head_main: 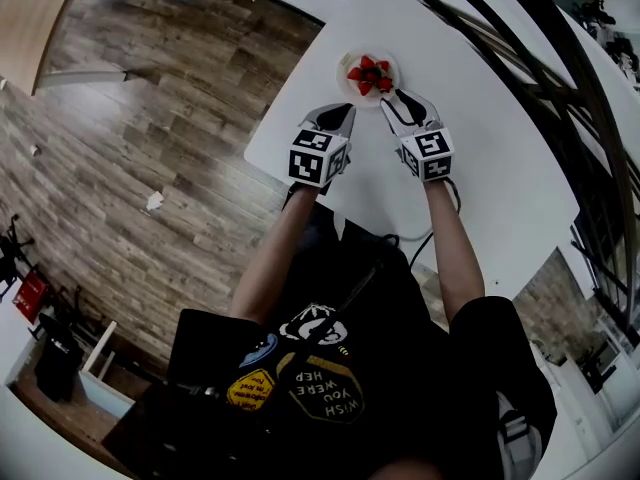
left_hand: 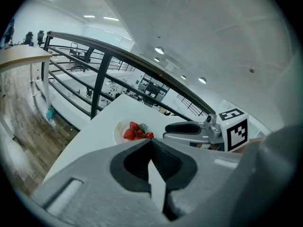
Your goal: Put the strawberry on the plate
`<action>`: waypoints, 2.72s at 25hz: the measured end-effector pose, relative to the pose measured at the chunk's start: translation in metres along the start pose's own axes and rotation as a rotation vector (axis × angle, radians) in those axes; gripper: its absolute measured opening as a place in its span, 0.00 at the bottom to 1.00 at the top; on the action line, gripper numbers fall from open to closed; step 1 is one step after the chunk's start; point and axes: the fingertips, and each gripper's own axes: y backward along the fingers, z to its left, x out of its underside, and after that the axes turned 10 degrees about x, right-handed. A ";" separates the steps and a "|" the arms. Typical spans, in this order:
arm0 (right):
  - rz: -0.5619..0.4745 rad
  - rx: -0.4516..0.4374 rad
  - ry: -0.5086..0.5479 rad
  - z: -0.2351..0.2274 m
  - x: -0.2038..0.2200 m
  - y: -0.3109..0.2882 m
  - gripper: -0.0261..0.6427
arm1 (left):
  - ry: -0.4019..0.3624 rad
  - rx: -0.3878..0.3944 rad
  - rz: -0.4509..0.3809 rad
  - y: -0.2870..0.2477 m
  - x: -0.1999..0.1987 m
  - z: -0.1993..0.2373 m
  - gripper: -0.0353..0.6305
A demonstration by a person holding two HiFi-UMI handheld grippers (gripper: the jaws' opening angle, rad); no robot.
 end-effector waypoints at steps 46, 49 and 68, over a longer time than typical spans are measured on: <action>-0.514 -0.032 -0.059 0.034 -0.072 0.350 0.04 | -0.344 -0.184 -0.403 0.142 -0.018 -0.285 0.05; -0.522 -0.042 -0.059 0.036 -0.067 0.362 0.04 | -0.362 -0.181 -0.418 0.147 -0.012 -0.304 0.05; -0.538 -0.094 -0.090 0.048 -0.057 0.385 0.04 | -0.432 -0.138 -0.365 0.130 0.019 -0.343 0.05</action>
